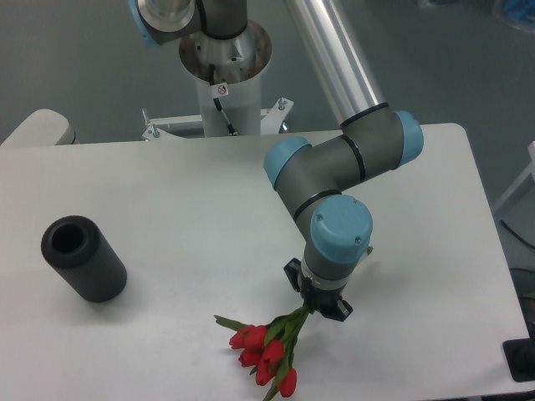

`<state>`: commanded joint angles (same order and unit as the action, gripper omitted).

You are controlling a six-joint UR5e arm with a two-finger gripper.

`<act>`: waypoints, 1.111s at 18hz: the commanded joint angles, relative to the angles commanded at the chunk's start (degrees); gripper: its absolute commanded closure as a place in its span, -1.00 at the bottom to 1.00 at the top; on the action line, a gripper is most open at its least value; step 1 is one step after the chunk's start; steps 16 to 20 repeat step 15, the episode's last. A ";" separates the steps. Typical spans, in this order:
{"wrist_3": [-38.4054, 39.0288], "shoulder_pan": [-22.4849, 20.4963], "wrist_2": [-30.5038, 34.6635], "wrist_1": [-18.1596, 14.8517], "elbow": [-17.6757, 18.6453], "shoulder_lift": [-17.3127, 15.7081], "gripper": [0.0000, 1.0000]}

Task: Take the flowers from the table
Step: 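Lift the held tulips and pull them away from the black vase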

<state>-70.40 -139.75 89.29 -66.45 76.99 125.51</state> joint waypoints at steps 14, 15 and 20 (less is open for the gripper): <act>-0.79 0.35 0.62 0.35 0.35 -0.09 0.72; -0.79 0.44 0.62 0.35 0.44 -0.09 0.72; -0.79 0.44 0.62 0.35 0.44 -0.09 0.72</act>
